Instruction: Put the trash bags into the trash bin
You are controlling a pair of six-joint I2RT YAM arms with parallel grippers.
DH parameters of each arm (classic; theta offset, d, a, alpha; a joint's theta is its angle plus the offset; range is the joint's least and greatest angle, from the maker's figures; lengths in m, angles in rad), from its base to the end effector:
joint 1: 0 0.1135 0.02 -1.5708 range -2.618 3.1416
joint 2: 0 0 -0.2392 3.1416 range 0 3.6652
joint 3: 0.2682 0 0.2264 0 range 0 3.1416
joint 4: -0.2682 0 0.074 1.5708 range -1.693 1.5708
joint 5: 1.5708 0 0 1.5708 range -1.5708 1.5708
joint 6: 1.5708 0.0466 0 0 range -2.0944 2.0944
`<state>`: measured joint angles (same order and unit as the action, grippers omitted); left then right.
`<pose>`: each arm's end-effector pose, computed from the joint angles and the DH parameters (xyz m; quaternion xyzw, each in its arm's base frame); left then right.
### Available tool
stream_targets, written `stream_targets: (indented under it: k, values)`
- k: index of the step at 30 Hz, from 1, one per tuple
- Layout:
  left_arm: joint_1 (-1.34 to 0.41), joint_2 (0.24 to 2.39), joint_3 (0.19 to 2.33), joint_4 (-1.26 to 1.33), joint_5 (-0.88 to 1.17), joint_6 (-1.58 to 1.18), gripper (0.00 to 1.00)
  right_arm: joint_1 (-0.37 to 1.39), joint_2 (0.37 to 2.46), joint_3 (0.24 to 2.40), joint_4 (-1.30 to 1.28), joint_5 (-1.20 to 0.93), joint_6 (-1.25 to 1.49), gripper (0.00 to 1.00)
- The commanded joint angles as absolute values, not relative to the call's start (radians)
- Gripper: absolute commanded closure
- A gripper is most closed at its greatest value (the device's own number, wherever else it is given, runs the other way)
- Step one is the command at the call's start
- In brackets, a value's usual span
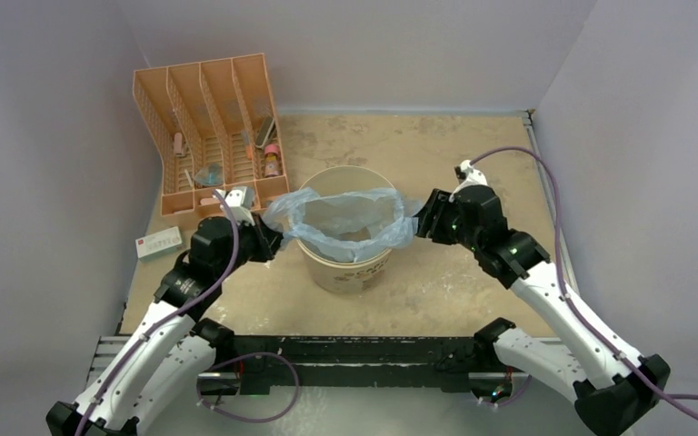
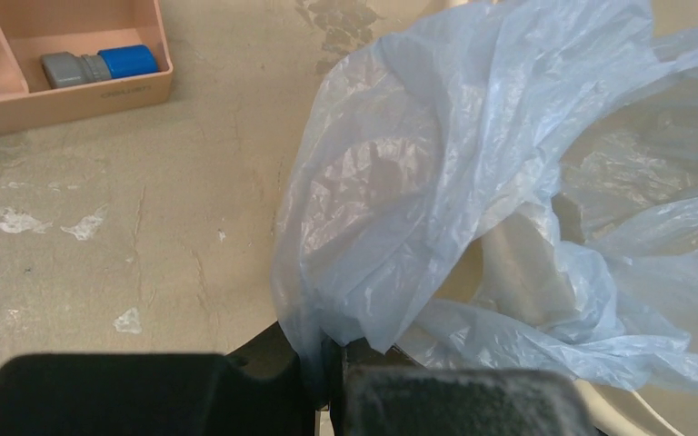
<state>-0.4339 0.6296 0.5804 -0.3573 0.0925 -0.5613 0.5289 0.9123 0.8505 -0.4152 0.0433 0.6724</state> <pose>0.1418 -0.0704 0.2559 -0.0277 0.8343 -0.2961 0.4642 0.1757 0.1003 0.2937 0.0725 0.8509 0.2786 0.4394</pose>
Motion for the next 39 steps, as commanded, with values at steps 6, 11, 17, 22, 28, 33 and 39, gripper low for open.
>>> stream_targets:
  k: [6,11,17,22,28,33,39]
  values:
    - [-0.43,0.599,0.692,-0.376,0.076,-0.535,1.0,0.526,0.841,1.083,-0.605,0.21,0.674,0.37]
    - [-0.43,0.597,0.695,-0.381,0.084,-0.538,1.0,0.526,0.747,1.153,-0.578,0.197,0.624,0.36]
    - [-0.43,0.583,0.702,-0.383,0.083,-0.538,1.0,0.526,0.688,1.191,-0.372,-0.068,0.509,0.31]
    - [-0.43,0.578,0.712,-0.386,0.079,-0.535,1.0,0.528,0.814,1.18,-0.261,-0.457,0.401,0.18]
    - [-0.43,0.597,0.733,-0.413,0.114,-0.537,1.0,0.703,1.02,1.266,-0.239,-0.377,0.302,0.29]
    - [-0.43,0.597,0.741,-0.426,0.125,-0.549,1.0,1.005,1.226,1.353,-0.236,-0.163,0.267,0.35]
    - [-0.429,0.59,0.751,-0.43,0.135,-0.552,1.0,1.045,1.283,1.363,-0.187,-0.097,0.28,0.44]
